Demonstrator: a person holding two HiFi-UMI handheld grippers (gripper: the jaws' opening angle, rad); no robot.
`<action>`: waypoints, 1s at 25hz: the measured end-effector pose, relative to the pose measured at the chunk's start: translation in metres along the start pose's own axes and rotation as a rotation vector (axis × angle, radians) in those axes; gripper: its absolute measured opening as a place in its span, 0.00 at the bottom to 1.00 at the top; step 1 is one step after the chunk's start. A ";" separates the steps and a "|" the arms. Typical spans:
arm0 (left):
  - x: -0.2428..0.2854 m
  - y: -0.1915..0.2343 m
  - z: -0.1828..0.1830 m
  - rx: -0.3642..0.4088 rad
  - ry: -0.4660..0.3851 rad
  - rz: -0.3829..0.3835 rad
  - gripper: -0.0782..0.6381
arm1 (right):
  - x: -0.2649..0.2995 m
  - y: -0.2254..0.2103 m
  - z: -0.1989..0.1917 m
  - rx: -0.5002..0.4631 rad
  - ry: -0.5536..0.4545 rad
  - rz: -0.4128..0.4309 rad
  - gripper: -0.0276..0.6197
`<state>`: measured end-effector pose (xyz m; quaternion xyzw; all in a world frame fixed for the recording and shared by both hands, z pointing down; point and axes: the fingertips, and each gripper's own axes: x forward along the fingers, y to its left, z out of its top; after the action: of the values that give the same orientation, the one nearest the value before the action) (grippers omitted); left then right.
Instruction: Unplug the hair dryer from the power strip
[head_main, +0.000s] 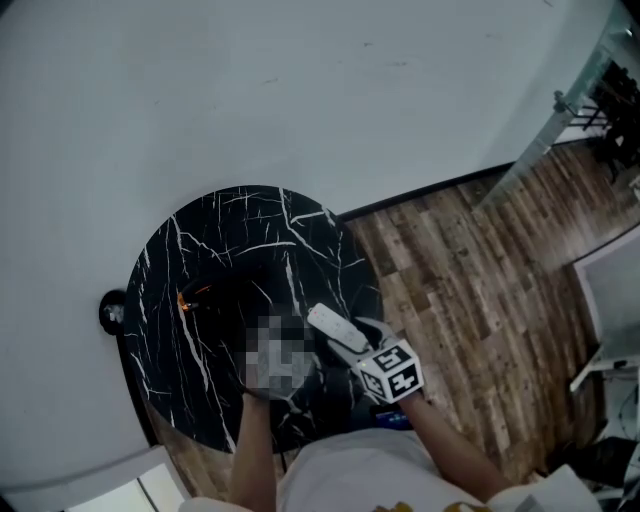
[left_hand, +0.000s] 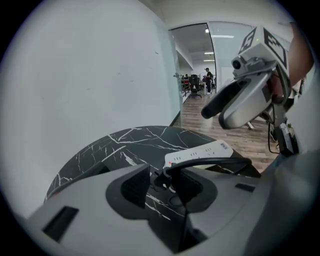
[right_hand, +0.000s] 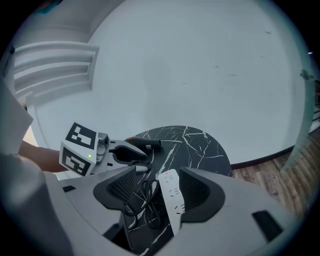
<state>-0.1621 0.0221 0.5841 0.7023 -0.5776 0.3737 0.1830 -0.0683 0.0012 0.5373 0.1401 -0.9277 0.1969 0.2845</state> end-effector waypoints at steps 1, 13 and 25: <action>0.002 -0.001 -0.004 -0.003 0.014 -0.008 0.27 | -0.001 0.001 0.001 0.000 -0.002 0.000 0.46; 0.019 -0.016 -0.038 -0.037 0.124 -0.073 0.30 | -0.002 0.004 -0.001 0.005 0.011 0.006 0.46; 0.011 -0.021 -0.069 0.032 0.266 -0.163 0.31 | 0.000 0.009 -0.004 0.010 0.022 0.005 0.46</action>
<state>-0.1635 0.0677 0.6410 0.6941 -0.4833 0.4563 0.2765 -0.0699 0.0114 0.5378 0.1371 -0.9239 0.2037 0.2933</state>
